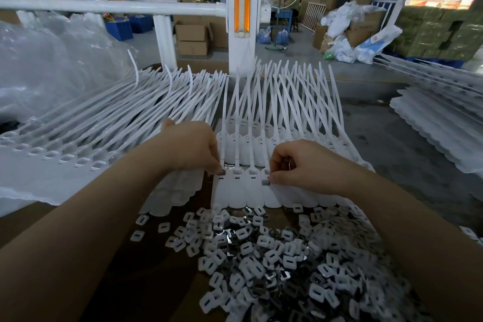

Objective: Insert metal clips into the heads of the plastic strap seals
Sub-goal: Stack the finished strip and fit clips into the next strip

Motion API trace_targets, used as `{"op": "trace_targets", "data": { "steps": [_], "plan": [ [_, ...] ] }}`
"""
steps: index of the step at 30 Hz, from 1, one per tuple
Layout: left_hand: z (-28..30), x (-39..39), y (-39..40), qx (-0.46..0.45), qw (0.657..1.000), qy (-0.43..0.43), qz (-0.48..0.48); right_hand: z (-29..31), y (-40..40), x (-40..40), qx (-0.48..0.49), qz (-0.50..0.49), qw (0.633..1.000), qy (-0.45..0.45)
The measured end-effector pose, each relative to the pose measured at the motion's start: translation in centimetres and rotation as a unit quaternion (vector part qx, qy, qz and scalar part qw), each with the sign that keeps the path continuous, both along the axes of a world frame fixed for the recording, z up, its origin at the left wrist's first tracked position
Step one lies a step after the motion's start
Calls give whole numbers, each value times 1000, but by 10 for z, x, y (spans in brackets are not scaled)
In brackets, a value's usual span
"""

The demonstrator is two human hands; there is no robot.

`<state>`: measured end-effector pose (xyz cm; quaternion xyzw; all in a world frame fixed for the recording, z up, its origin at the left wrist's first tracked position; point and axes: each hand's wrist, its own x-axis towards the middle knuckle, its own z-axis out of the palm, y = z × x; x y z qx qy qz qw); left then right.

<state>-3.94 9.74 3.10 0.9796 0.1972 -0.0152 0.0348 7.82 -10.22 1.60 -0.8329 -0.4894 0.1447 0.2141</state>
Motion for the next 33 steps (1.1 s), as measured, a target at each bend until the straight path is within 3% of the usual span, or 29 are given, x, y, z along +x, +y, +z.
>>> {"op": "trace_targets", "data": {
  "steps": [18, 26, 33],
  "plan": [
    [-1, -5, 5, -142, 989, -36, 28, -2, -2, 1, 1, 6, 1000, -3],
    [-5, 1, -3, -79, 996, -30, 31, -3, -2, 3, 2, 9, 1000, -4],
    [-3, -4, 3, -137, 990, -40, -4, -3, -1, 3, 5, 9, 1000, 4]
  ]
}}
